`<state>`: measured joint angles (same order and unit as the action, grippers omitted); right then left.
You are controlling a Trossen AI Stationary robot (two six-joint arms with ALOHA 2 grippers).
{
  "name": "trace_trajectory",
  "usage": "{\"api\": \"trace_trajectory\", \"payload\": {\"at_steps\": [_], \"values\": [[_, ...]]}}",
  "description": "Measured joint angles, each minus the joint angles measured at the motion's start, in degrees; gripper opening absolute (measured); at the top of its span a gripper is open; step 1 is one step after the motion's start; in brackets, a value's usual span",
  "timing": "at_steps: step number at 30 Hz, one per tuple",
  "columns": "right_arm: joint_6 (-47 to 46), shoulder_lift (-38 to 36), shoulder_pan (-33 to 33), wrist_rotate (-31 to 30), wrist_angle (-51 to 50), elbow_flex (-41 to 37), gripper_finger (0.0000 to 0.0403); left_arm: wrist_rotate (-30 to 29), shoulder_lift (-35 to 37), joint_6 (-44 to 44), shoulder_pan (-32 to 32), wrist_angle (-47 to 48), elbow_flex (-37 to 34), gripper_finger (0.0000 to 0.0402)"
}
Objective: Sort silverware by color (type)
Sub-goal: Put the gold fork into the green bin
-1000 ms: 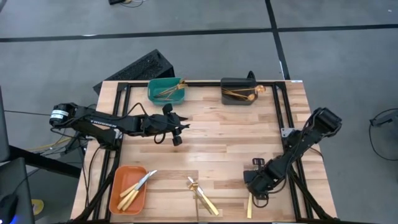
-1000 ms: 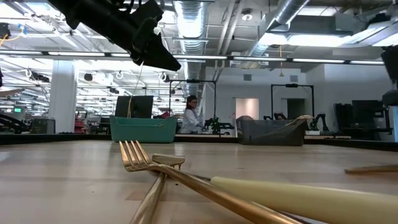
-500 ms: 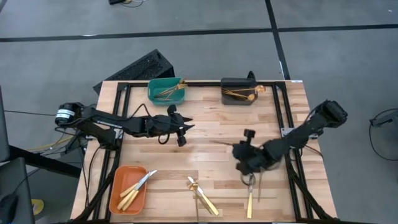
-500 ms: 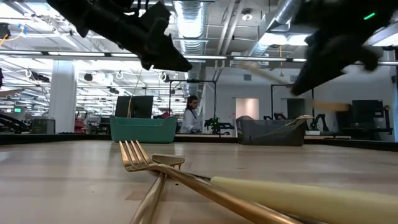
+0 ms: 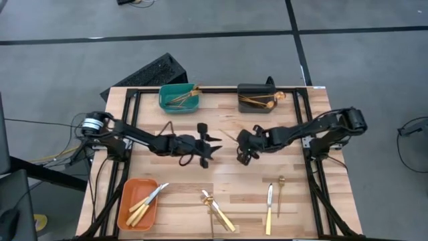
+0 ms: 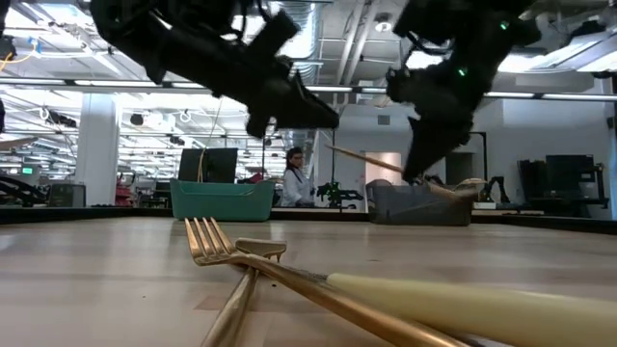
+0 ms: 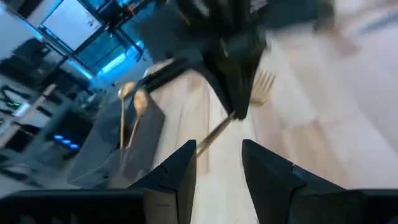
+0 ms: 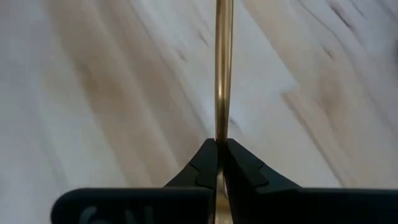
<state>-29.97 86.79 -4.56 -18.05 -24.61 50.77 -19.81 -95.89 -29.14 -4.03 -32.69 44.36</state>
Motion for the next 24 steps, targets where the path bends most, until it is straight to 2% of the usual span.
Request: {"api": "trace_trajectory", "payload": {"at_steps": [4, 9, 13, 17, 24], "values": [[1.8, 0.0, 1.1, 4.1, 2.4, 1.8, 0.0038, -7.1, -5.7, -8.0, -0.8, 0.1, 4.3, 0.0116], [3.2, 0.0, 1.4, 4.6, 3.9, 3.3, 0.0038, -16.2, -10.6, -16.6, -0.9, 0.7, 9.2, 0.0116], [3.5, 0.0, 1.3, 4.5, 4.1, 4.1, 0.0038, -17.1, -12.3, -20.8, -0.9, 1.9, 11.4, 0.0116], [3.5, 0.0, 1.3, 4.4, 4.0, 4.1, 0.0039, -18.5, -12.5, -20.5, -0.9, 3.2, 12.2, 0.0108], [5.2, -0.1, 1.5, 4.2, 5.4, 4.1, 0.0050, -17.0, -12.6, -16.5, -0.4, 10.4, 13.1, 0.0014]]}}
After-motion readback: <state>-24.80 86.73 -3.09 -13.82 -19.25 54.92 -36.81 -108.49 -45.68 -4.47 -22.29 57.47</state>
